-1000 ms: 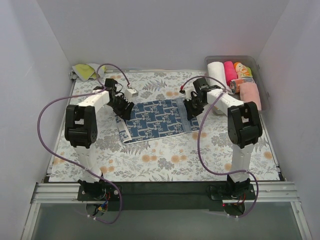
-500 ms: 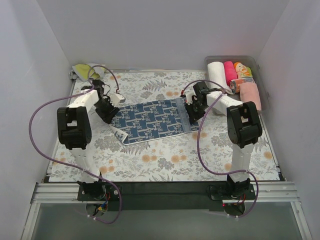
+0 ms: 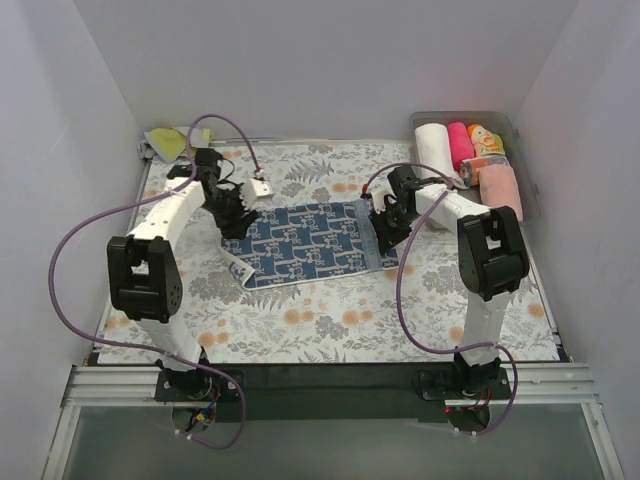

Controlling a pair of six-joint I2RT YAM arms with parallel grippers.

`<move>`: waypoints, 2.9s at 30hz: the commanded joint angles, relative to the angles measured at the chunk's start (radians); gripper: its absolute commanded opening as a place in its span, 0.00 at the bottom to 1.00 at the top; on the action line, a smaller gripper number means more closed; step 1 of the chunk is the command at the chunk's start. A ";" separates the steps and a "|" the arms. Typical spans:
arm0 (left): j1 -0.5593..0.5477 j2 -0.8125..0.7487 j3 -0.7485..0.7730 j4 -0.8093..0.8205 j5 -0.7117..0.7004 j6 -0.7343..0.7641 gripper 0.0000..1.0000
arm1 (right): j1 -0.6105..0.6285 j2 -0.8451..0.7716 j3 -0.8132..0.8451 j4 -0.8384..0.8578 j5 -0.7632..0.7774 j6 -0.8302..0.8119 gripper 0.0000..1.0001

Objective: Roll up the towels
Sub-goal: Flatten the towel

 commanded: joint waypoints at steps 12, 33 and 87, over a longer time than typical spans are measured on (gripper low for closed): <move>-0.218 0.051 -0.143 0.100 -0.021 -0.131 0.49 | 0.005 -0.016 -0.019 -0.028 0.004 -0.032 0.20; 0.034 -0.207 -0.292 -0.057 -0.267 0.064 0.48 | 0.005 -0.076 -0.078 -0.081 -0.005 -0.073 0.17; 0.126 -0.109 -0.505 0.107 -0.172 0.061 0.24 | 0.139 -0.257 -0.228 0.005 0.045 -0.063 0.05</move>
